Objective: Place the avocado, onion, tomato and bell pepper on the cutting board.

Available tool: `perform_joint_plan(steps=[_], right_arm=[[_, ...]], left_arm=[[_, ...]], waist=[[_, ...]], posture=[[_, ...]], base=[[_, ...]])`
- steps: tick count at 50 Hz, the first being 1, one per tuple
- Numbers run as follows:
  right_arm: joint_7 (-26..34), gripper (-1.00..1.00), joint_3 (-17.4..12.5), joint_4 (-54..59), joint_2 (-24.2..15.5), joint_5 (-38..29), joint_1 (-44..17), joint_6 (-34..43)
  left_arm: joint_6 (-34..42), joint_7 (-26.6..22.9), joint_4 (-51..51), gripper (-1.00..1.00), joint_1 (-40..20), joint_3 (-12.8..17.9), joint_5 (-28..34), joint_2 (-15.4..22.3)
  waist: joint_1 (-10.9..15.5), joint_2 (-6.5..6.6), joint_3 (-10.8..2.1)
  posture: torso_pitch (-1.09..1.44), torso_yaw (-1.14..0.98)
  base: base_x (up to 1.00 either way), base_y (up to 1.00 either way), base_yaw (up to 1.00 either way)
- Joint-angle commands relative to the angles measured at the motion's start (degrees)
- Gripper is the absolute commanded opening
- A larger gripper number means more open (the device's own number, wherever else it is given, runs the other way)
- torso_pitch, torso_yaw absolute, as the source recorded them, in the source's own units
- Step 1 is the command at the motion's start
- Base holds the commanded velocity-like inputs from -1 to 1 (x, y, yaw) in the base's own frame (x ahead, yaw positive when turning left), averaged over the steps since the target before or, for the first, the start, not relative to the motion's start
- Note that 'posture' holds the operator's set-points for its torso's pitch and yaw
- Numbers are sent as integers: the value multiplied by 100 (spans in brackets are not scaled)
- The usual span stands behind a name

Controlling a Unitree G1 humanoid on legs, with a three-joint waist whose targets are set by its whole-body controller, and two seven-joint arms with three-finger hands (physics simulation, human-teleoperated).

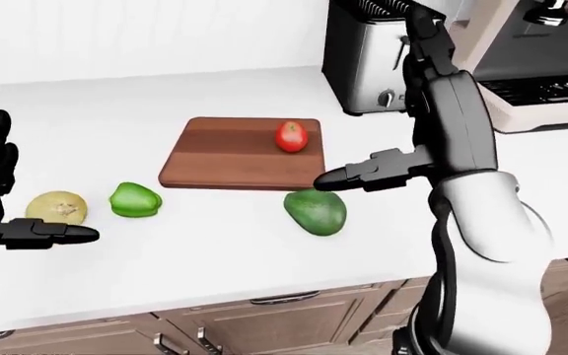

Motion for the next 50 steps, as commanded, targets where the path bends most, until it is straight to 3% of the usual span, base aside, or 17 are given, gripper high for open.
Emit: perform_joint_plan(steps=[1,37,39,40,43,50], right_arm=[[-52,100,-64,-124,-55,-27,-135,-126],[-184,100,-19,28,50,-3,-39,-329],[-185,100,-25,8,56,-2,-2,-349],[-186,100,-32,-4,65,1,15,-351],[-193,100,-32,-6,65,1,46,-374],[-209,100,-56,-23,77,7,93,-394]], left_arm=[[-233,97,-122,100,-71,95,-24,63],[-931,634,969,100,262,323,-172,67],[-974,649,1017,94,284,333,-162,69],[-966,643,1009,78,287,333,-162,67],[-1016,670,1046,62,307,317,-102,59],[-1053,655,1053,43,349,333,-42,41]], waist=[[-3,15,-117],[-14,40,-142],[-13,40,-139],[-12,40,-138],[-11,42,-138],[-12,51,-140]], posture=[[0,0],[0,0],[0,0],[0,0],[0,0],[0,0]], base=[[0,0,0],[0,0,0],[0,0,0],[0,0,0],[0,0,0],[0,0,0]])
